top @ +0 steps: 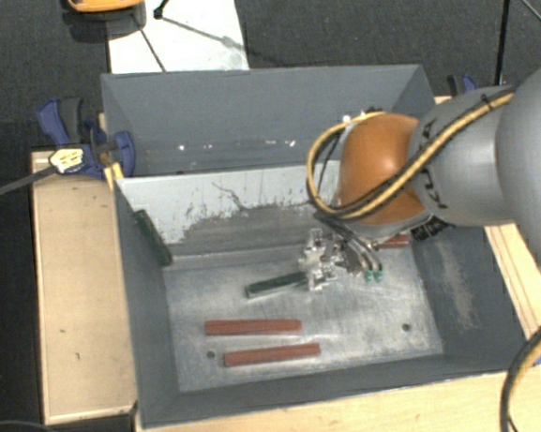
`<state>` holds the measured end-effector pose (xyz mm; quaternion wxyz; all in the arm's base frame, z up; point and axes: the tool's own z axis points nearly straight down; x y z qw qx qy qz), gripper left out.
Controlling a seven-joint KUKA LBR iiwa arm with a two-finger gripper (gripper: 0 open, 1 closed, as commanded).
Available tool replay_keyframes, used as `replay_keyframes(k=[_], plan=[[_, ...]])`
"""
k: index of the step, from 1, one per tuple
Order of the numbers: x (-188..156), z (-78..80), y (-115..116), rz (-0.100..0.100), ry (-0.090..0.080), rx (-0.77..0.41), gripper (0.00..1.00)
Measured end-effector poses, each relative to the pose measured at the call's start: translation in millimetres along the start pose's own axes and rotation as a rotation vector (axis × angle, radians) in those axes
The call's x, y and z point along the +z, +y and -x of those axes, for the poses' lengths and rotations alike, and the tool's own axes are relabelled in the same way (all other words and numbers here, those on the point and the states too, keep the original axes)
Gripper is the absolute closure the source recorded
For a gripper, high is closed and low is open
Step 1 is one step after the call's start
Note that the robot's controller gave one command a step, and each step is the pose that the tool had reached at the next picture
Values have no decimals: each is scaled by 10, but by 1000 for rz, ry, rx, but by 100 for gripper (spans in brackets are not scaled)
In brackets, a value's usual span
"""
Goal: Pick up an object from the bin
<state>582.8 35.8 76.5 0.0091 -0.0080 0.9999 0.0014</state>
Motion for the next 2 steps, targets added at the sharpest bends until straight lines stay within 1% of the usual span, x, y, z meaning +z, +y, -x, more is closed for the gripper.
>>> replay_keyframes(k=[1, 2], plan=[[12, 111, 508, -6, 3, -15, 100], [34, -12, 821, 0, 8, -53, 0]])
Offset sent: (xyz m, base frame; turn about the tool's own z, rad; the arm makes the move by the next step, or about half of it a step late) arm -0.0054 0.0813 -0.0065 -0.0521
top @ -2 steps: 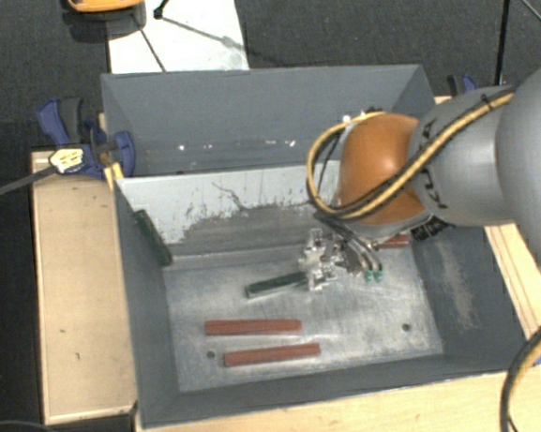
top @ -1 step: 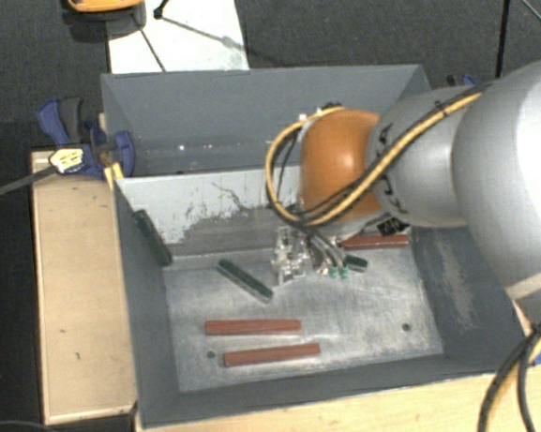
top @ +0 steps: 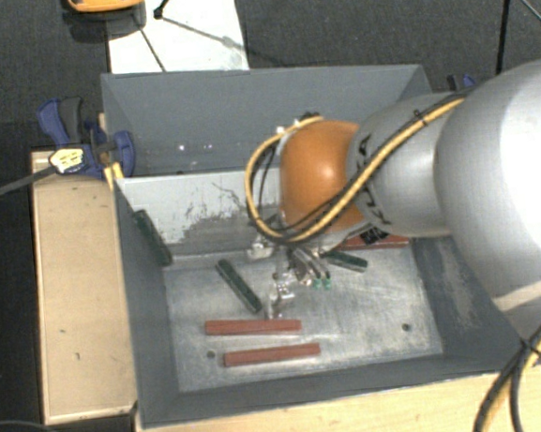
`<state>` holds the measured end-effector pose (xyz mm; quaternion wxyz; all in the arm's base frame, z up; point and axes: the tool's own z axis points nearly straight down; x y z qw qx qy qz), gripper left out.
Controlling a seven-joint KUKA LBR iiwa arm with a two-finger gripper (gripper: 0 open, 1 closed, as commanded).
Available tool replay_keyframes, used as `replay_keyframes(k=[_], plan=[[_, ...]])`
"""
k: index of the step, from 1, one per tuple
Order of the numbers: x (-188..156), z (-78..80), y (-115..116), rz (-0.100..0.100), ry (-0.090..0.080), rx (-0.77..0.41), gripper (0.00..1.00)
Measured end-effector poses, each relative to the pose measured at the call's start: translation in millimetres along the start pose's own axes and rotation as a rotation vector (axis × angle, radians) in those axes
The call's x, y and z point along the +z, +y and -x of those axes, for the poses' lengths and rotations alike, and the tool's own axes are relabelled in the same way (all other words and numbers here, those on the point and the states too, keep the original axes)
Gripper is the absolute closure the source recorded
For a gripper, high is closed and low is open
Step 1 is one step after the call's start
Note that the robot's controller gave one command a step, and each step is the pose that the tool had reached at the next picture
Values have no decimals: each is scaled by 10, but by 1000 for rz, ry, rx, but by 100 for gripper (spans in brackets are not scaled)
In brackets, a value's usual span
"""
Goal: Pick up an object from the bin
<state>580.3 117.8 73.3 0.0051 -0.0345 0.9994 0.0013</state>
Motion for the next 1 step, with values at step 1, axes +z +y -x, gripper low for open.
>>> replay_keyframes(k=[1], plan=[[-1, 1, 0, 0, 0, 0, 0]])
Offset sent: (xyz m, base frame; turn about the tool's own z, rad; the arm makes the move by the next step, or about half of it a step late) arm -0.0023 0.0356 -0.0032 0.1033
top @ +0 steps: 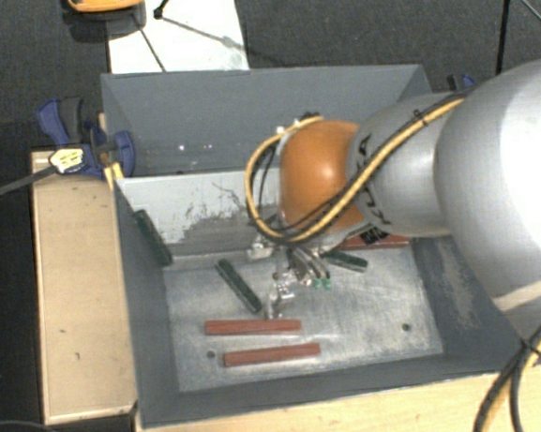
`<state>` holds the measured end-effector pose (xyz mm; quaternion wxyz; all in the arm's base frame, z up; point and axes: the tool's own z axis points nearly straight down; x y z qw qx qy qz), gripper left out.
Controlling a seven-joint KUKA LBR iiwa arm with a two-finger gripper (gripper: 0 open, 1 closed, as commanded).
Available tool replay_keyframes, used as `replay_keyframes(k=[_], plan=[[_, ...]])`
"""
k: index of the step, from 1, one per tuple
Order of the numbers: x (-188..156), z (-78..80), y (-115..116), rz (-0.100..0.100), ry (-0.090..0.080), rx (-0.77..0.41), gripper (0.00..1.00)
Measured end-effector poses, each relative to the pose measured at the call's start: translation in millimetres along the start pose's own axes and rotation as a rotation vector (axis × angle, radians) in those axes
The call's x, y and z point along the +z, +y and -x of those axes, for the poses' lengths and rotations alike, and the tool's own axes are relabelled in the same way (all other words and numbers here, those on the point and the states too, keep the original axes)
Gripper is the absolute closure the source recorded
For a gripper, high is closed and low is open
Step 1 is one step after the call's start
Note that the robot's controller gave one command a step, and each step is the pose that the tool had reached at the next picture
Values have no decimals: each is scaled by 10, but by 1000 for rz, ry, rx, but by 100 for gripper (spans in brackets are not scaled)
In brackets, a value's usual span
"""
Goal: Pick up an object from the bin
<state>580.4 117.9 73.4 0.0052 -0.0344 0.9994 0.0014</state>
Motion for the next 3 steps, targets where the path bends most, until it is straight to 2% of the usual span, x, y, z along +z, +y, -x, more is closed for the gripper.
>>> replay_keyframes(k=[1, 2, 3], plan=[[-10, 44, 363, 1, -6, 103, 100], [-10, 44, 363, 1, -6, 103, 100], [-387, 30, 513, -3, 11, 101, 100]])
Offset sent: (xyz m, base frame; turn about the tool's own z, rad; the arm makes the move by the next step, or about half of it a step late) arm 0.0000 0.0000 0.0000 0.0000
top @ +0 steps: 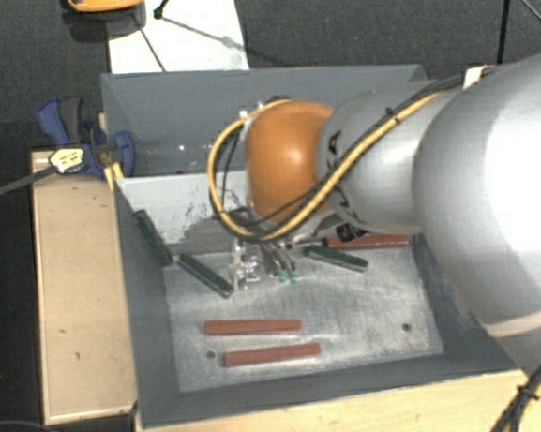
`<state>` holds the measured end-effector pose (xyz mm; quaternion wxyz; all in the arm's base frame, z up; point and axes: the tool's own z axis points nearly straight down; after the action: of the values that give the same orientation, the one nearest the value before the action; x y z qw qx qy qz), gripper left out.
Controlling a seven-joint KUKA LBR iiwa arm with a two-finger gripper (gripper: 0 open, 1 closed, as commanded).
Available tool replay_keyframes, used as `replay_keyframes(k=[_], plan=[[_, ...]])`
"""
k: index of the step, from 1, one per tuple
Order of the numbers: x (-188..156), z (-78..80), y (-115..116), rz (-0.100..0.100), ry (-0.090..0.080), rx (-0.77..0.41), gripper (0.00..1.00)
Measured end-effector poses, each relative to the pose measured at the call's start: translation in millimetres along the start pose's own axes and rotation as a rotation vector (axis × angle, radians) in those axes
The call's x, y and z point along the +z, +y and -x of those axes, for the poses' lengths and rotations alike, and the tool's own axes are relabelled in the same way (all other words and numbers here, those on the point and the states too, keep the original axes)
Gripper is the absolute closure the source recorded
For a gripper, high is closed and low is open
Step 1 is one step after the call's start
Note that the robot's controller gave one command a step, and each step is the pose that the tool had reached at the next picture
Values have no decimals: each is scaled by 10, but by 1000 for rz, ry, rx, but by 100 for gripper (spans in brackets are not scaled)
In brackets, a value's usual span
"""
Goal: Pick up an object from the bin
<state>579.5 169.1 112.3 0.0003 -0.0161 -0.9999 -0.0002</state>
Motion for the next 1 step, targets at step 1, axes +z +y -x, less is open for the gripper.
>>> replay_keyframes(k=[1], plan=[[-43, 44, 332, 2, -5, -28, 0]])
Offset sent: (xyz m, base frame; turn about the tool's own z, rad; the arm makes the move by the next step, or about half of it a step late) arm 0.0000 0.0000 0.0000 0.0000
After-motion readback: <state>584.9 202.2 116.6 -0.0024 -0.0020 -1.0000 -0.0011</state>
